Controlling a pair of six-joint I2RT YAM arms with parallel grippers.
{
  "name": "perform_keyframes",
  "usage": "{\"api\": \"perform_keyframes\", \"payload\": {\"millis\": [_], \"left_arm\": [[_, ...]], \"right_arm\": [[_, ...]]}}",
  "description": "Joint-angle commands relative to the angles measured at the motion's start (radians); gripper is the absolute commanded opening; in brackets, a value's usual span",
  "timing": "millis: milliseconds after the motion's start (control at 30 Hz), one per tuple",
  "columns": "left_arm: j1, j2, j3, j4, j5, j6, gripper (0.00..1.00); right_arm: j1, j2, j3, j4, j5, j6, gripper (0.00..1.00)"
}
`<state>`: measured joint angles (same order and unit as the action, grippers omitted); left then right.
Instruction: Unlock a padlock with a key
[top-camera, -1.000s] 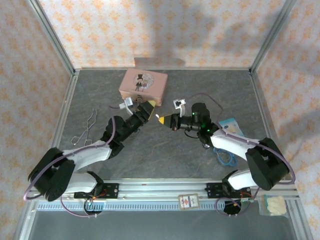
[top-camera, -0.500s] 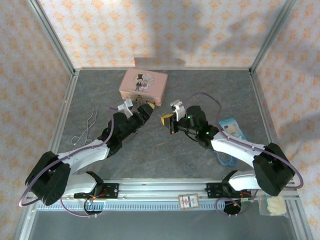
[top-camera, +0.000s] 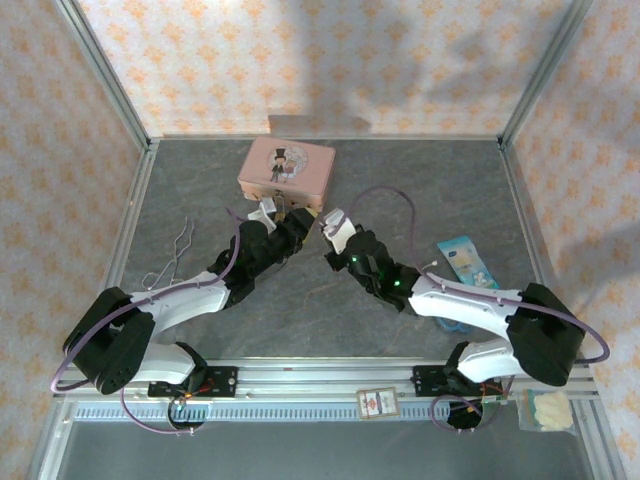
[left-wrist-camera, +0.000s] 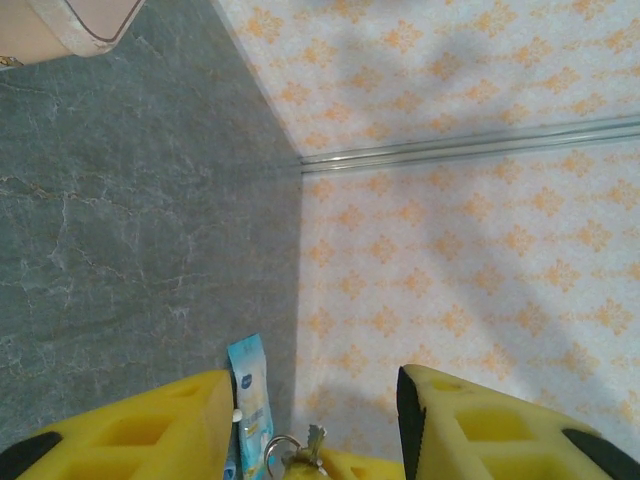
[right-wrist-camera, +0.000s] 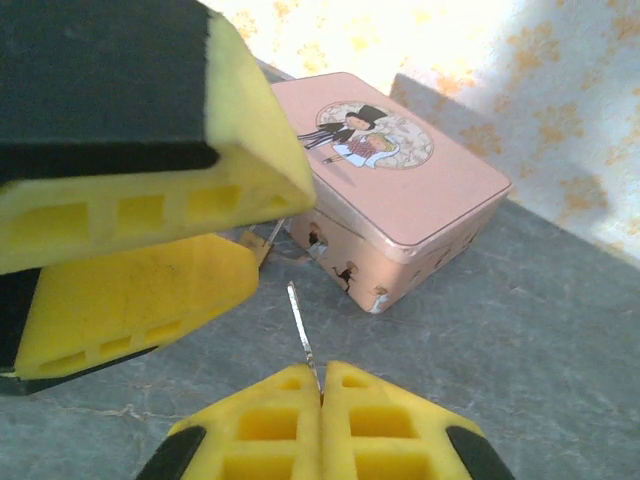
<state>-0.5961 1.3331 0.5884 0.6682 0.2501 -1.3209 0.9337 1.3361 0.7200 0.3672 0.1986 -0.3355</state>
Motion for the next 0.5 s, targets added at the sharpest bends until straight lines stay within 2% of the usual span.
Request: {"api": "perform_keyframes", "payload": {"millis": [0,300,467], "left_arm": [[-0.01,0.007,0.034,-0.002,-0.01,-0.02,0.44],[-0.01,0.026,0.032,0.016,-0.015,-0.031,0.41],[-0.011,0.043,0.032,0.042,-0.009,-0.044,0.33]], "right_arm": [[0.021,0.018,0.024,0.071,0.093,-0.076,0.0],[0.046,0.029,0.029,0.097,0.059,-0.103,0.0],[0.051,0.041,0.033,0.103,0.045,-0.103,0.0]]}}
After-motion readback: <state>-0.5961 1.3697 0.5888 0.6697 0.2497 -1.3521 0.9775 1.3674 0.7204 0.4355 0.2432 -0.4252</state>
